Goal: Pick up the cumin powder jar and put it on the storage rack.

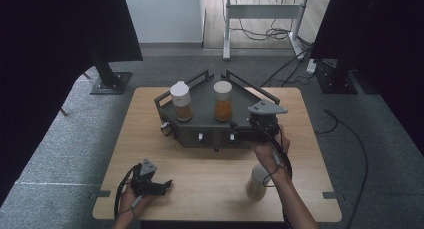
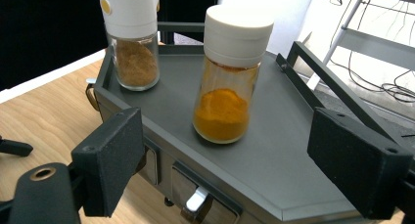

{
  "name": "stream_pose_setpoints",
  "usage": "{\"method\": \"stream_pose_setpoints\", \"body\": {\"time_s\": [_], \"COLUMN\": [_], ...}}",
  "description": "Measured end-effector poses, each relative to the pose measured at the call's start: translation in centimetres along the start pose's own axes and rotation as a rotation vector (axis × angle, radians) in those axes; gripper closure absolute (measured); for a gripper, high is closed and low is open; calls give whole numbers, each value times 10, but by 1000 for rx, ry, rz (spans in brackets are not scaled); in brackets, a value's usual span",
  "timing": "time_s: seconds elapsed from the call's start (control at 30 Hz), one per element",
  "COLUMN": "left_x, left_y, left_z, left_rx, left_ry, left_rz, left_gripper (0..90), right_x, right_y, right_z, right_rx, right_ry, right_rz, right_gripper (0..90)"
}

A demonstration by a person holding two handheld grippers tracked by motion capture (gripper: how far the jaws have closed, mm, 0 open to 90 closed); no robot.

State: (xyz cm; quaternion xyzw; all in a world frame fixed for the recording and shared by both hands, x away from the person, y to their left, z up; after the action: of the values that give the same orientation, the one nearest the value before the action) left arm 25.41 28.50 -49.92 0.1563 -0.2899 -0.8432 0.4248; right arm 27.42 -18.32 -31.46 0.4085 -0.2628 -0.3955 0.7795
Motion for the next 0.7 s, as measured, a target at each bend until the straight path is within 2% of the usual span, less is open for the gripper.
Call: {"method": "stream_pose_setpoints", "body": {"time_s": [0.7], "left_x": [0], "left_y": [0], "left_z": [0], "left_rx": [0], "left_ry": [0], "left_rz": [0], "left_gripper": [30], "right_x": [11], "right_y": [-33], "right_z": [22], "right_rx": [-3], "right_ry": [-27], "right_rz": [-29], "right_gripper": [133]}}
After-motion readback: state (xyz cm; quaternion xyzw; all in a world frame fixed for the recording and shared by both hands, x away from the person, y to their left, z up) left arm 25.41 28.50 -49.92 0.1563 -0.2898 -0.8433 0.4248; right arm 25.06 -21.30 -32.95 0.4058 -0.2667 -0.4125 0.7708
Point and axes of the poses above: each handheld gripper's, and its own axes: z roughly backward along the jaws, y roughly out of its top, x roughly to its right, the point moved 5 cm from there along -z, roughly forward along the jaws, and after that the axes turned 8 degrees about -x, right-handed, at the moved point
